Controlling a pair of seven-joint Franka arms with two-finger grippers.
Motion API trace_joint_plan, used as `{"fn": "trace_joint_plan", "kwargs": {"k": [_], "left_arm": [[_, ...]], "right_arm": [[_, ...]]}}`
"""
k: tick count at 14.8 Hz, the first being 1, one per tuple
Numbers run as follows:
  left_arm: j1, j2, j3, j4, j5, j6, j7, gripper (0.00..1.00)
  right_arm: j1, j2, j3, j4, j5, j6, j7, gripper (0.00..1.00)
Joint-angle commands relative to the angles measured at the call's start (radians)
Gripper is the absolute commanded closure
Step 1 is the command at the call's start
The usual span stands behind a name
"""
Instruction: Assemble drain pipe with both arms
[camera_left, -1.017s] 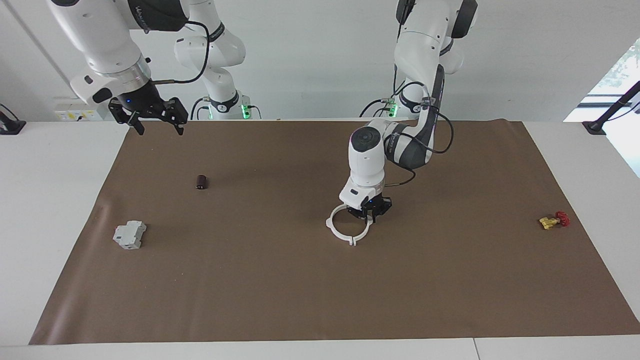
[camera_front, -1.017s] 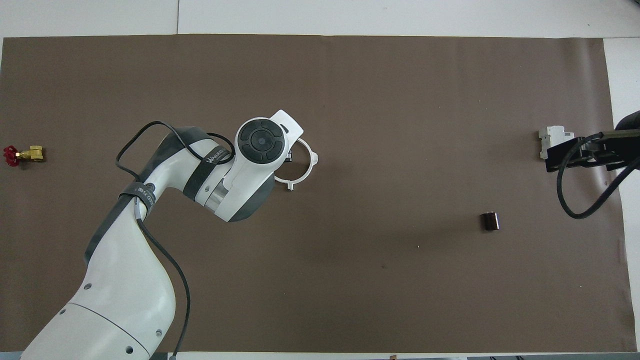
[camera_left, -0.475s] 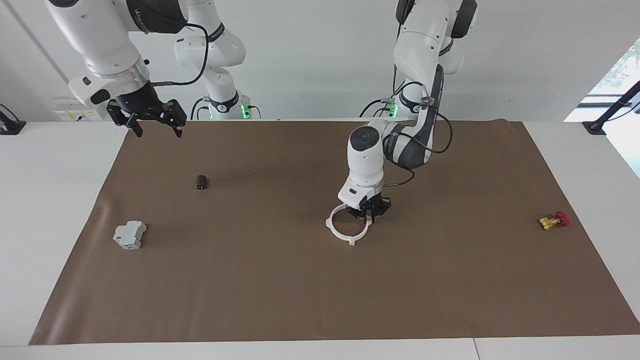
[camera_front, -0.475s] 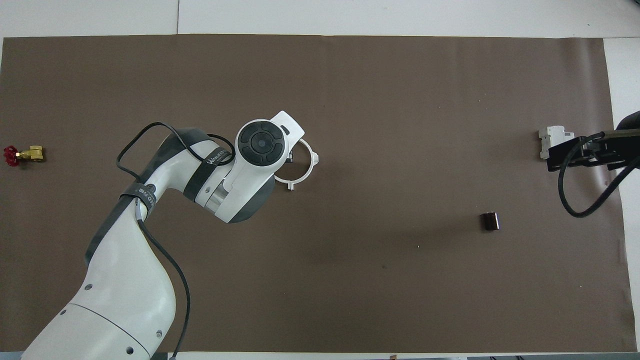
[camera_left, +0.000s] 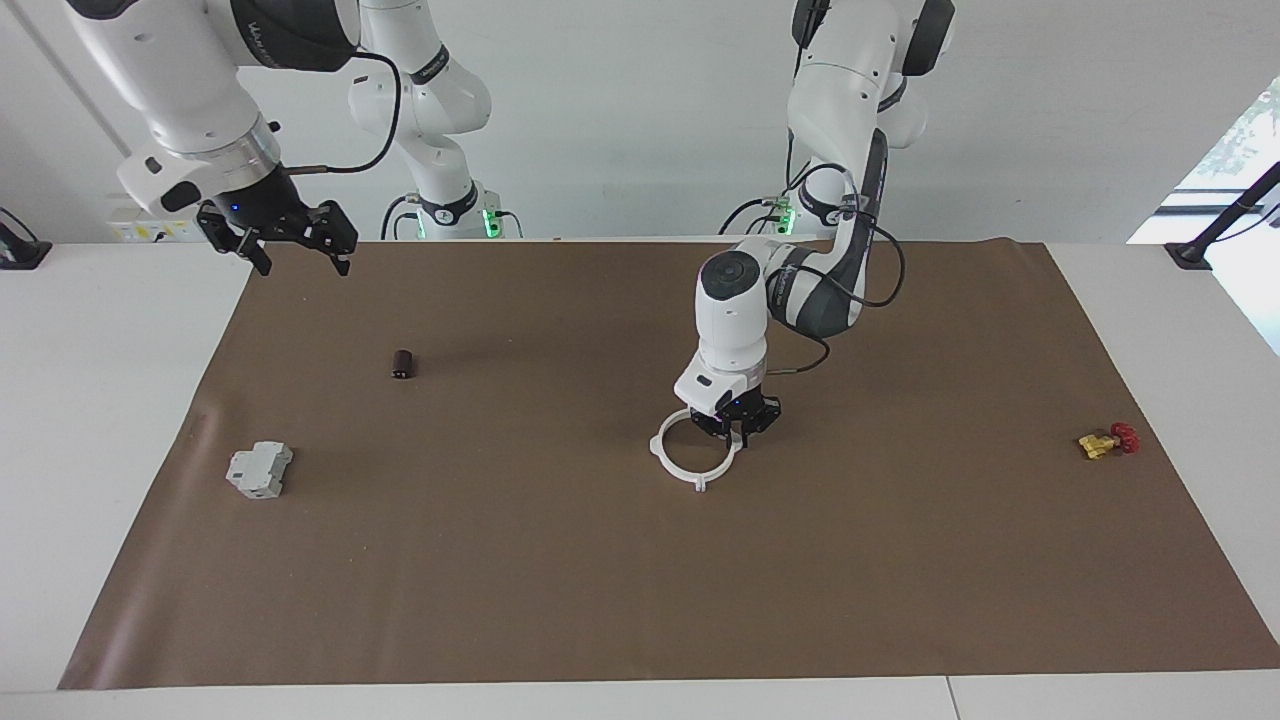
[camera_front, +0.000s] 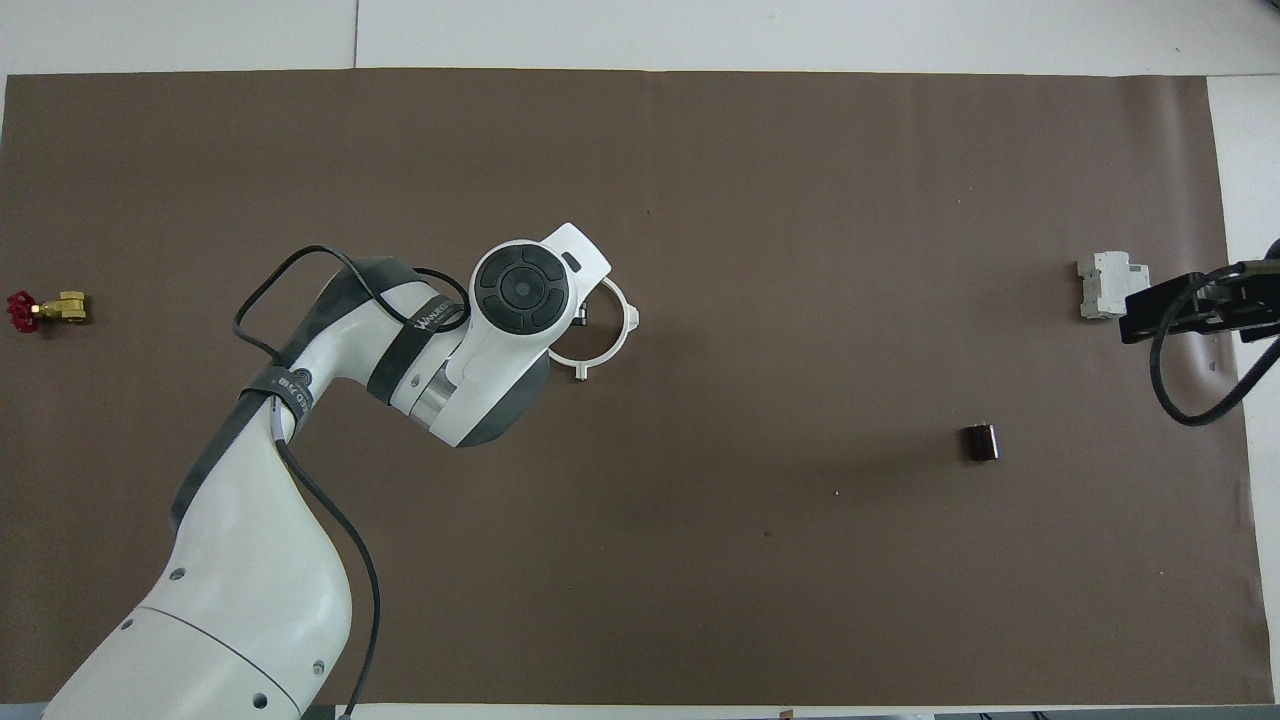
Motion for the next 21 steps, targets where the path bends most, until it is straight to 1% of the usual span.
{"fn": "trace_joint_plan", "kwargs": {"k": [1,2,3,4,5,7,9,12,14,16,18,20,21], "left_arm": [[-0.024,-0.01,0.003,-0.047,0.009,0.045,-0.006,1.0],[-0.021,-0.008,0.003,-0.045,0.007,0.056,-0.006,0.86],[-0.021,-0.007,0.003,-0.047,0.007,0.068,-0.008,0.47],[-0.021,-0.008,0.005,-0.047,0.007,0.068,-0.008,0.05],[-0.021,-0.008,0.005,-0.045,0.007,0.07,-0.008,0.0],[-0.014,-0.011,0.003,-0.044,0.007,0.068,-0.006,0.0],[-0.005,-0.033,0.003,-0.045,0.007,0.06,-0.006,0.0],[0.034,-0.06,0.002,-0.045,0.0,0.056,0.007,0.0],[0.08,-0.088,0.0,-0.058,-0.004,0.054,0.03,0.0],[0.141,-0.135,-0.001,-0.088,-0.011,0.05,0.119,0.0],[0.202,-0.177,-0.003,-0.108,-0.066,0.041,0.2,0.0],[0.261,-0.21,-0.001,-0.107,-0.131,-0.022,0.323,0.0],[0.3,-0.238,0.0,-0.105,-0.163,-0.073,0.408,0.0]], "right_arm": [[-0.021,-0.006,0.007,-0.009,0.007,0.024,-0.027,0.0],[-0.021,-0.006,0.007,-0.007,0.007,0.024,-0.024,0.0],[-0.021,-0.006,0.007,-0.007,0.007,0.024,-0.022,0.0],[-0.021,-0.006,0.007,-0.007,0.007,0.024,-0.024,0.0],[-0.021,-0.006,0.007,-0.006,0.008,0.023,-0.025,0.0],[-0.021,-0.006,0.008,-0.004,0.022,0.017,-0.027,0.0],[-0.021,-0.001,0.007,0.008,0.025,0.02,-0.028,0.0],[-0.016,0.002,0.008,0.018,0.023,0.02,-0.028,0.0],[-0.016,0.002,0.01,0.018,0.023,0.021,-0.031,0.0],[-0.016,0.002,0.01,0.018,0.023,0.023,-0.032,0.0],[-0.014,0.002,0.01,0.018,0.023,0.021,-0.032,0.0],[-0.014,0.002,0.01,0.018,0.023,0.021,-0.032,0.0],[-0.013,0.002,0.01,0.018,0.023,0.021,-0.032,0.0]]}}
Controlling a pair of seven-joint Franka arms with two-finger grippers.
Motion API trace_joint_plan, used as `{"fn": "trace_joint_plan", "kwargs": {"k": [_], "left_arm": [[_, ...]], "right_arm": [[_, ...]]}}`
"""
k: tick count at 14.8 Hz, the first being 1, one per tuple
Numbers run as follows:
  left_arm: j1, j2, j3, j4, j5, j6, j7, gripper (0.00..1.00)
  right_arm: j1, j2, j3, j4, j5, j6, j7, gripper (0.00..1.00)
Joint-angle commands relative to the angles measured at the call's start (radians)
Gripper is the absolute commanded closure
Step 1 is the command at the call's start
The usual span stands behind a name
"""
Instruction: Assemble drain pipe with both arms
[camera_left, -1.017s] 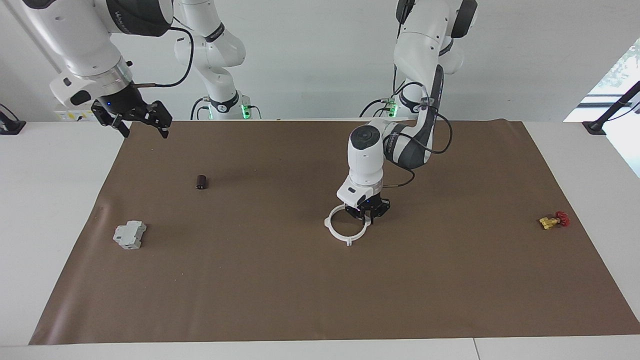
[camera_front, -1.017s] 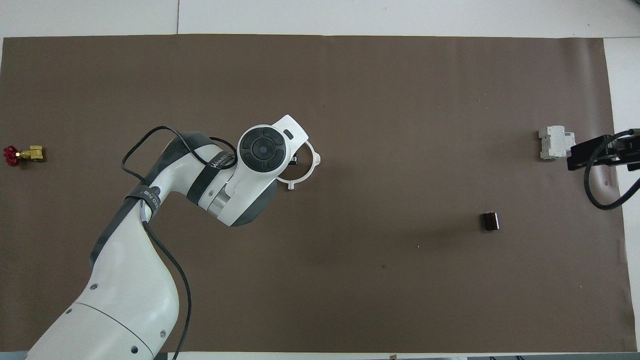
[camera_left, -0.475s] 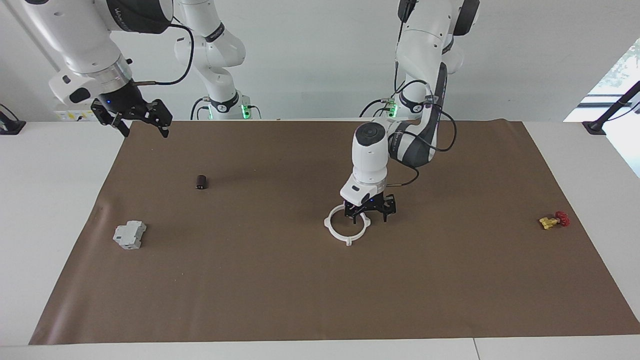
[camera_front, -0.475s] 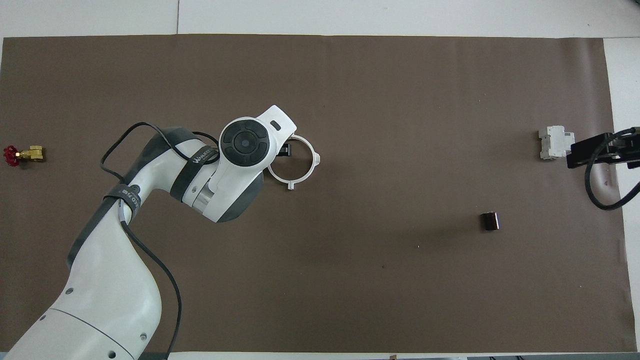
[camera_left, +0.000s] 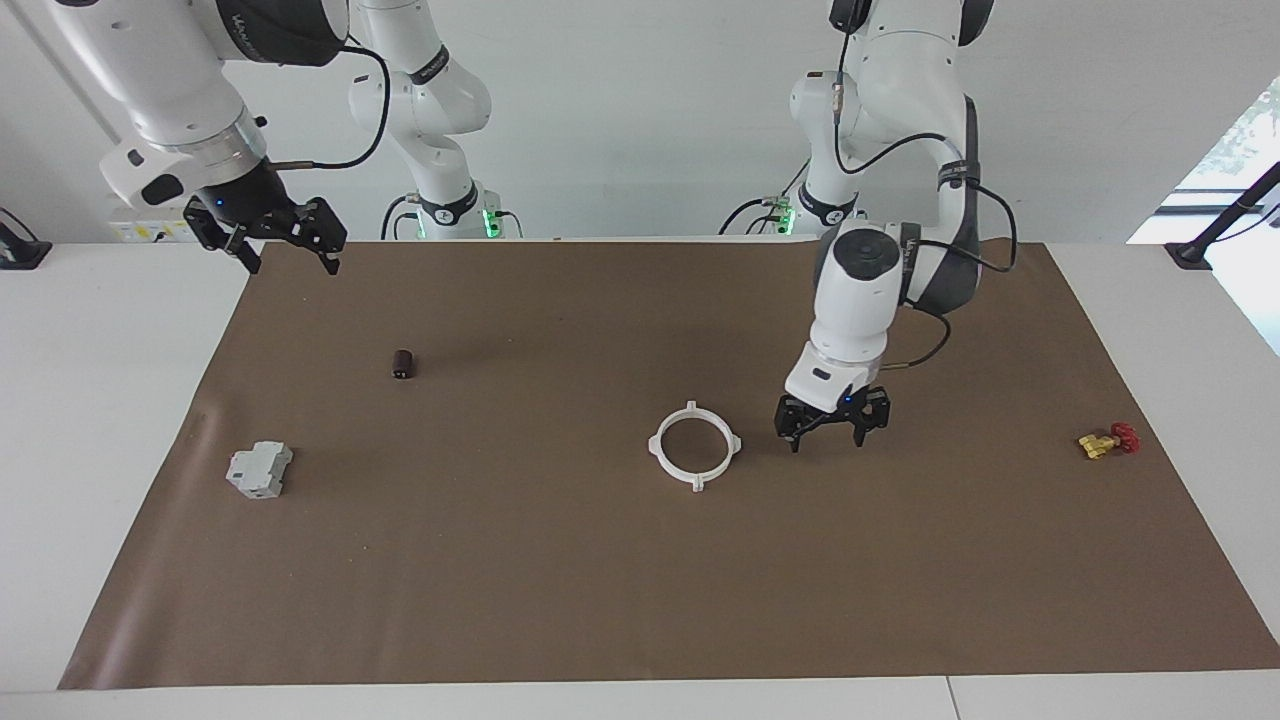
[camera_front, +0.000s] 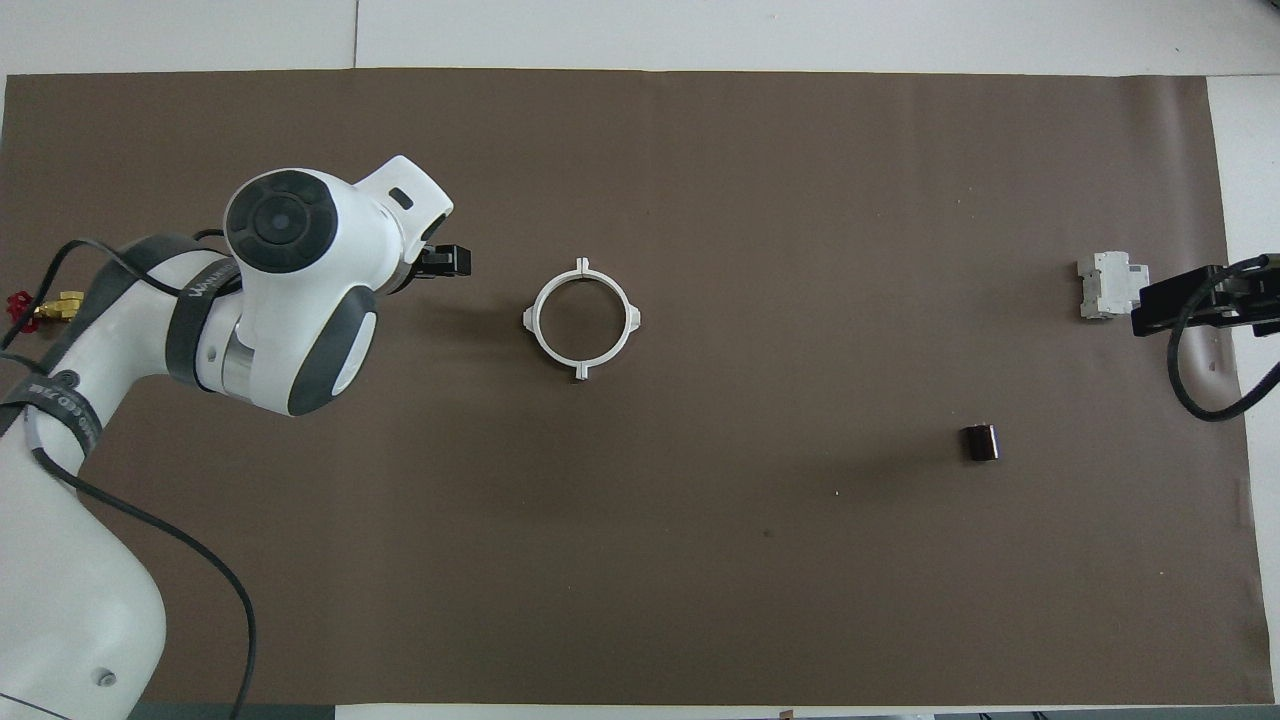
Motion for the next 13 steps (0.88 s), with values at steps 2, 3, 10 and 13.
{"fn": "trace_joint_plan", "kwargs": {"k": [2,3,10,13], "left_arm": [[0.131,-0.126,-0.005,-0.036,-0.078,-0.165,0.228,0.0],[0.164,-0.143,-0.003,-0.032,-0.079,-0.202,0.261,0.0],[0.323,-0.285,0.007,0.009,-0.081,-0.426,0.347,0.0],[0.352,-0.28,0.012,0.132,-0.121,-0.563,0.378,0.0]], "right_arm": [[-0.002,0.0,0.005,0.005,0.017,0.017,-0.031,0.0],[-0.002,0.0,0.005,0.004,0.015,0.017,-0.031,0.0],[-0.002,0.002,0.005,0.004,0.017,0.017,-0.031,0.0],[-0.002,0.0,0.005,0.004,0.015,0.017,-0.031,0.0]]}}
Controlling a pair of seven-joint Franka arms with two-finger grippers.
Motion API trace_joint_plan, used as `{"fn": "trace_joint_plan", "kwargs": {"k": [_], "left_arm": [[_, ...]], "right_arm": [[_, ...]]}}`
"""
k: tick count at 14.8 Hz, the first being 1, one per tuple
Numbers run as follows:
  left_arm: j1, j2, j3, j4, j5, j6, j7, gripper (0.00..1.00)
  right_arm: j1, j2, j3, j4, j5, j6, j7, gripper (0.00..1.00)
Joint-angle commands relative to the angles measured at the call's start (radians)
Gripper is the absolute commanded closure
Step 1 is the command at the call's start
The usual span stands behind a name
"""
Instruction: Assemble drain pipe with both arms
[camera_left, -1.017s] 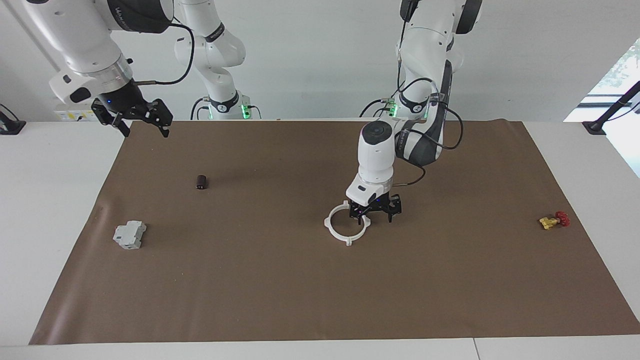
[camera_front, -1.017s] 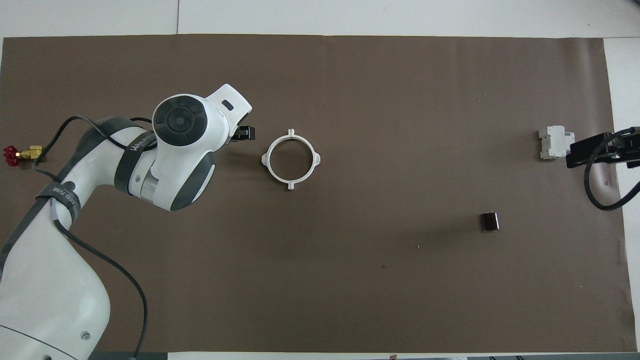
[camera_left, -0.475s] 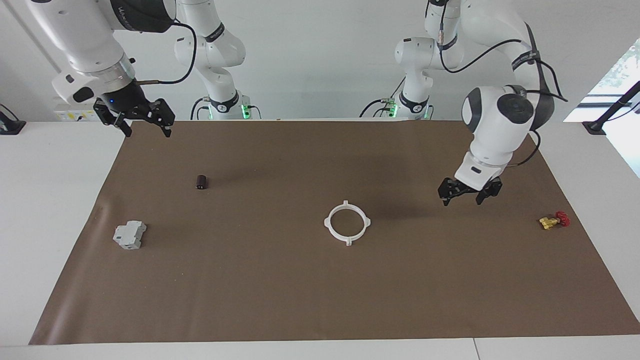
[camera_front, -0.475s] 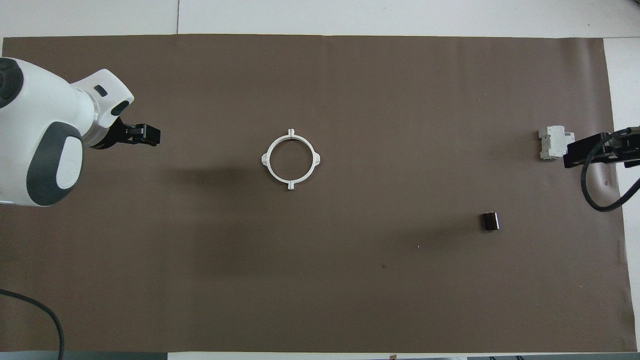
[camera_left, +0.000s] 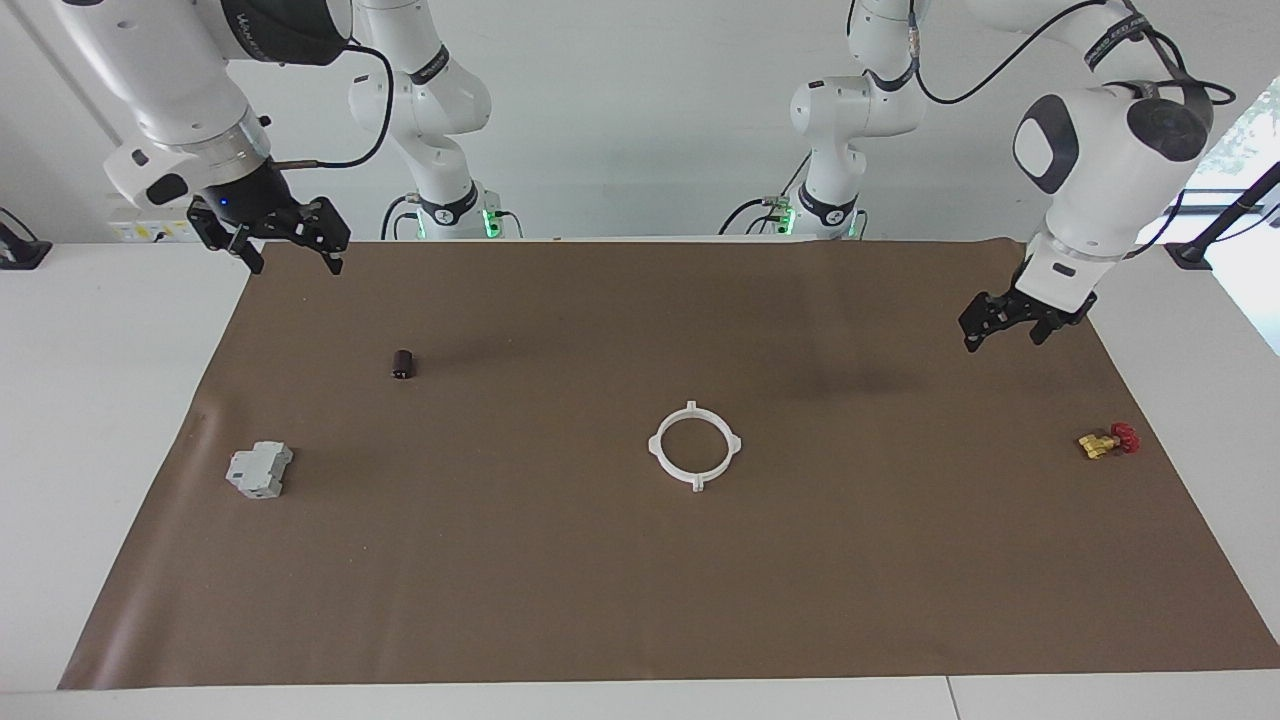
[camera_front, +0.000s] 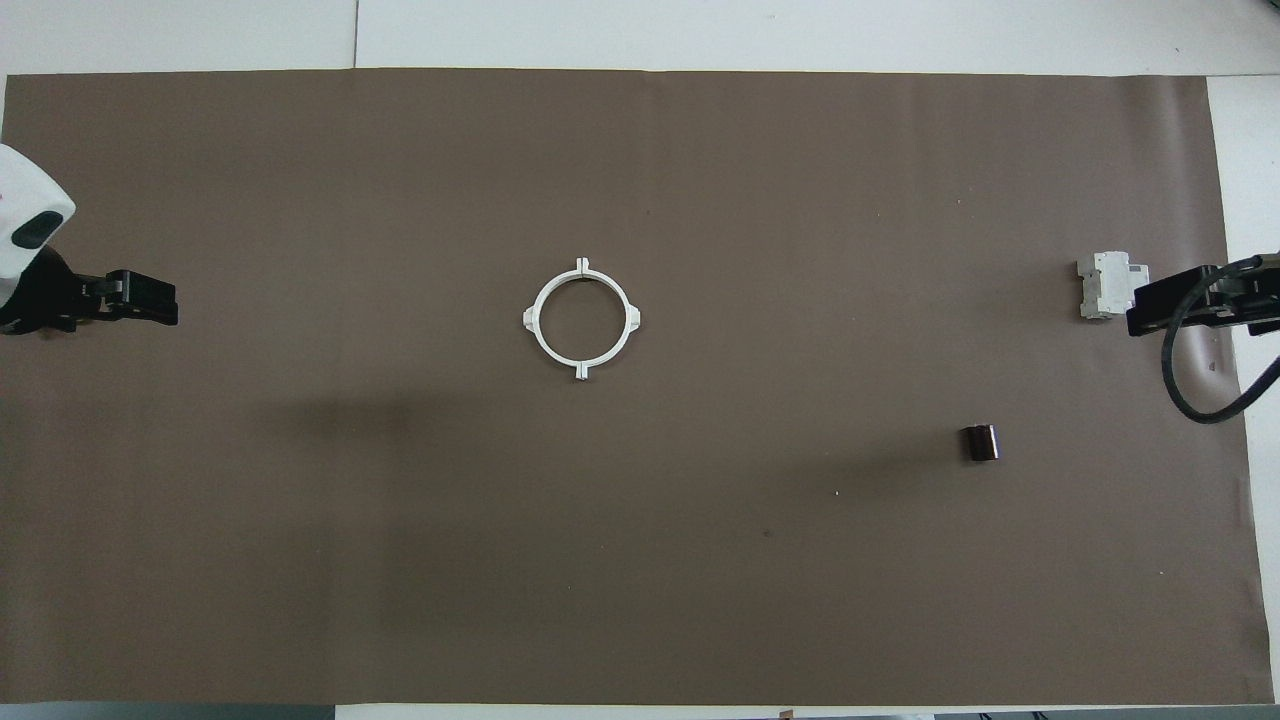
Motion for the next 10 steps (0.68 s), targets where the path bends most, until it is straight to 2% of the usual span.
{"fn": "trace_joint_plan", "kwargs": {"k": [1,4,10], "left_arm": [[0.016,0.005,0.002,0.102,-0.034,-0.114,0.031,0.0],[0.016,0.006,0.002,0.153,-0.032,-0.177,0.026,0.0],[0.007,-0.029,0.0,0.124,-0.031,-0.202,0.021,0.0]], "right_arm": [[-0.005,0.0,0.001,0.003,0.017,0.017,-0.031,0.0],[-0.005,0.0,0.001,0.003,0.017,0.018,-0.031,0.0],[-0.006,0.0,0.001,0.003,0.017,0.018,-0.031,0.0]]}}
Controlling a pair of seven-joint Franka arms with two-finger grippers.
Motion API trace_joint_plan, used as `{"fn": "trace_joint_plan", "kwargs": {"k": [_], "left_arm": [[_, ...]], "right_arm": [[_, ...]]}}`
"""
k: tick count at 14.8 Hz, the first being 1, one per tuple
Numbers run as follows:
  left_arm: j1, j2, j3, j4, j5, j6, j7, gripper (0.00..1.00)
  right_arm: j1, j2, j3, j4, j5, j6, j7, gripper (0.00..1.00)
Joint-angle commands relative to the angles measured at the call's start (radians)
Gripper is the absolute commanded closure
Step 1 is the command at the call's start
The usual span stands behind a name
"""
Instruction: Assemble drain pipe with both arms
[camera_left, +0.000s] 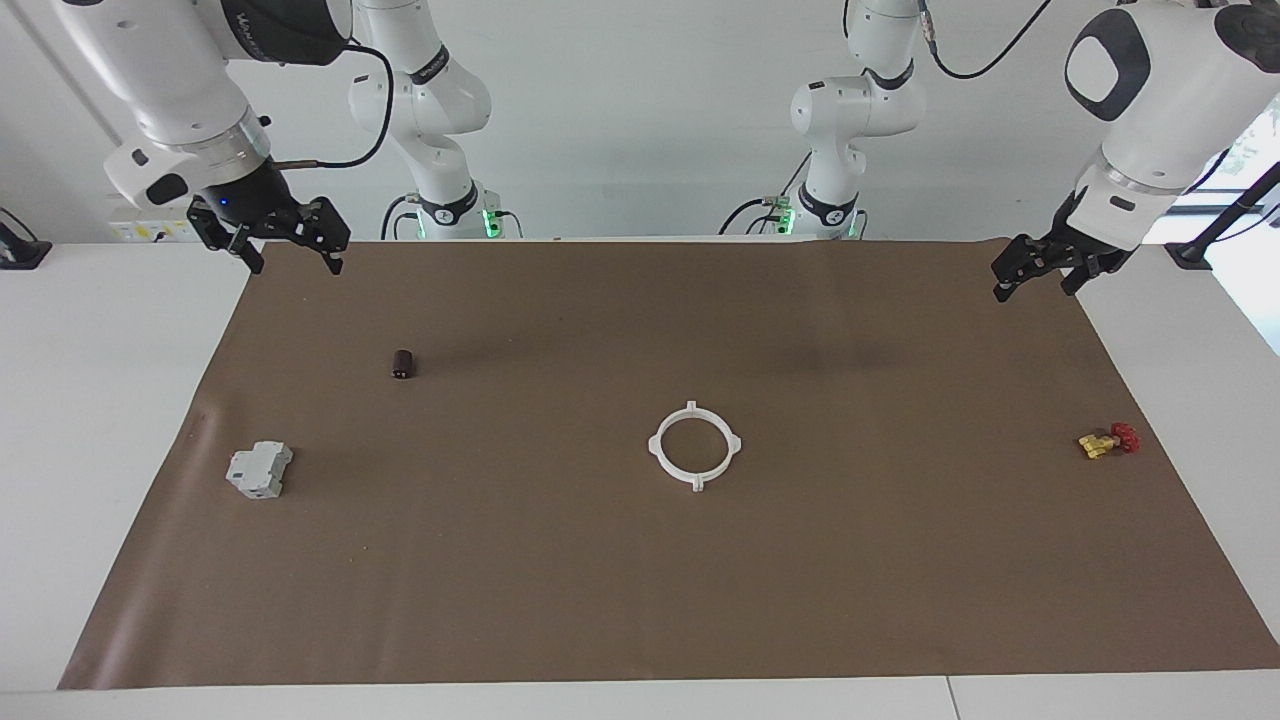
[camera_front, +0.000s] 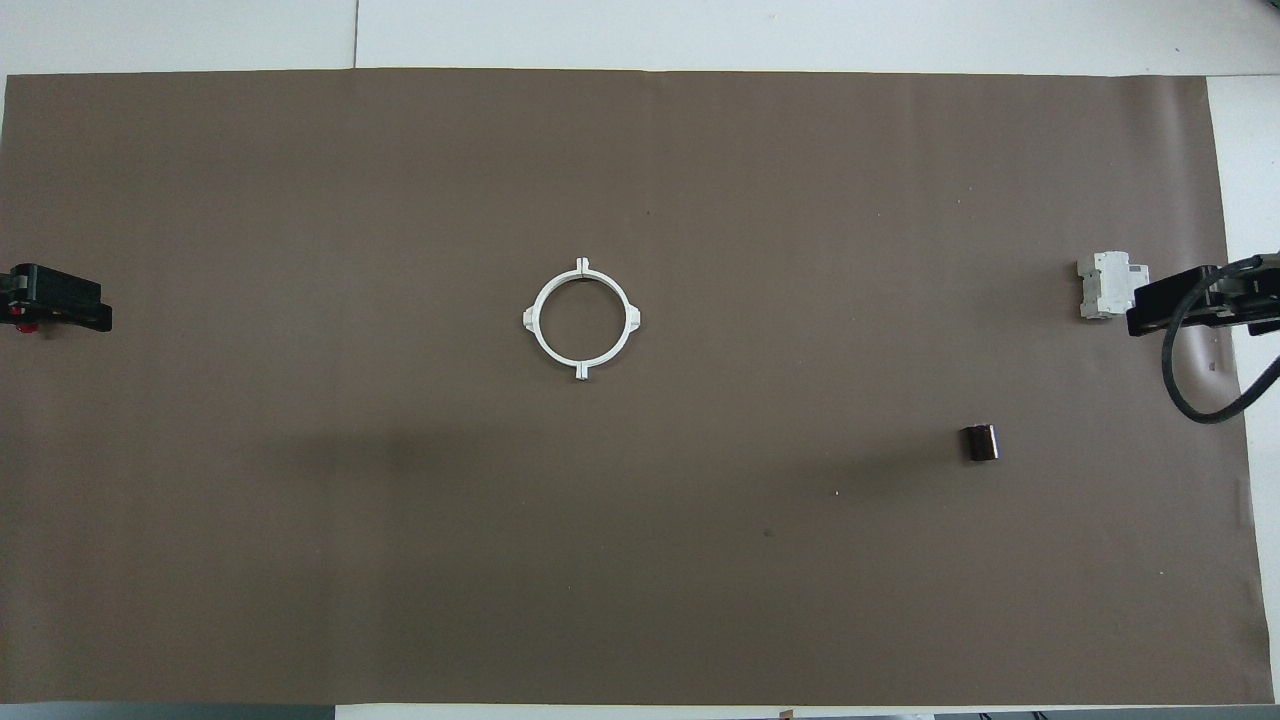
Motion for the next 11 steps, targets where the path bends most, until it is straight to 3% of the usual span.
{"fn": "trace_joint_plan", "kwargs": {"k": [1,11], "left_arm": [[-0.006,-0.027,0.002,-0.013,-0.011,-0.026,0.011,0.0],[0.004,-0.038,0.002,-0.038,-0.008,-0.006,0.008,0.0]], "right_arm": [[-0.006,0.0,0.001,0.003,0.017,0.018,-0.031,0.0],[-0.008,0.0,0.001,0.003,0.017,0.018,-0.031,0.0]]}}
